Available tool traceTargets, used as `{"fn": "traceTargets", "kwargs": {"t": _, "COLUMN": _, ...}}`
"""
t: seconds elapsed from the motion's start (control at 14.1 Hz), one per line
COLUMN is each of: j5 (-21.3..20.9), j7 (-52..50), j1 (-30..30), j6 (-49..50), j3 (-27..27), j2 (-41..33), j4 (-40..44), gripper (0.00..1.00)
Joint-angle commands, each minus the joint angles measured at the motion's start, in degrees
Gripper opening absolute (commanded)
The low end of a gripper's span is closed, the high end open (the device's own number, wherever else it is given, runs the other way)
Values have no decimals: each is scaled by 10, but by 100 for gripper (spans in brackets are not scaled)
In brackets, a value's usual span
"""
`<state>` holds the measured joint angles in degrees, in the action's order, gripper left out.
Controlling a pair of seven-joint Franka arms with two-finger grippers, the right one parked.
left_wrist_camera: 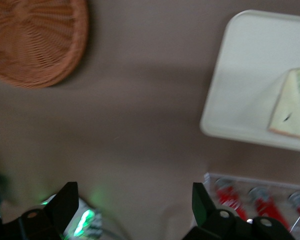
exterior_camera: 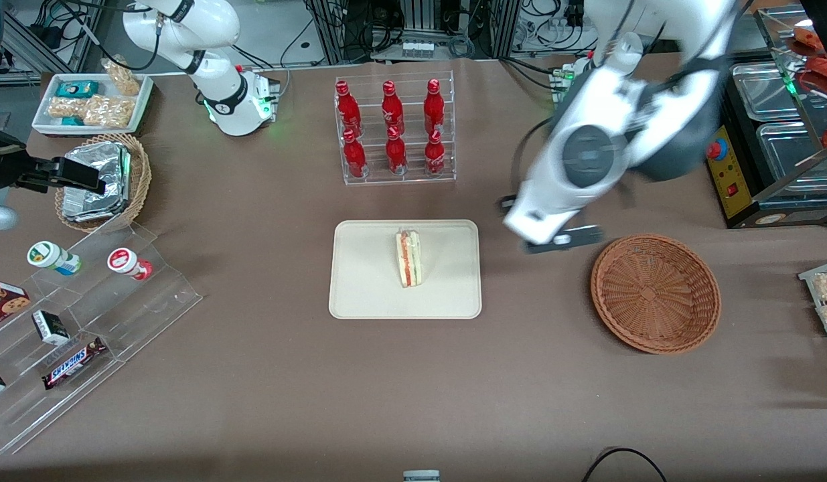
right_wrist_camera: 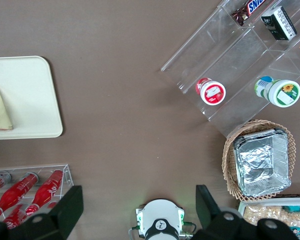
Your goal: Place sandwich from basket to tray
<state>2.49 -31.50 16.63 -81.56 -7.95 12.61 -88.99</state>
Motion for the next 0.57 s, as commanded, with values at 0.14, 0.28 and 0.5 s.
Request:
{"fn": "traceTargets", "kwargs": {"t": 0.14, "j5": 1, "j7": 186, "j1": -174, "j6": 79, "j3": -7, "j2": -74, "j4": -1, "gripper": 100}}
{"fn": "traceTargets", "kwargs": {"t": 0.28, "j5": -37, "j7": 203, "j1": -204, "j6": 116, "j3": -7, "j2": -76, "j4": 30, "gripper": 100}}
{"fn": "traceTargets", "kwargs": {"t": 0.5, "j5": -81, "j7": 198, "j1": -201, "j6": 179, "j3": -11, "j2": -69, "j4": 108, "gripper": 100}}
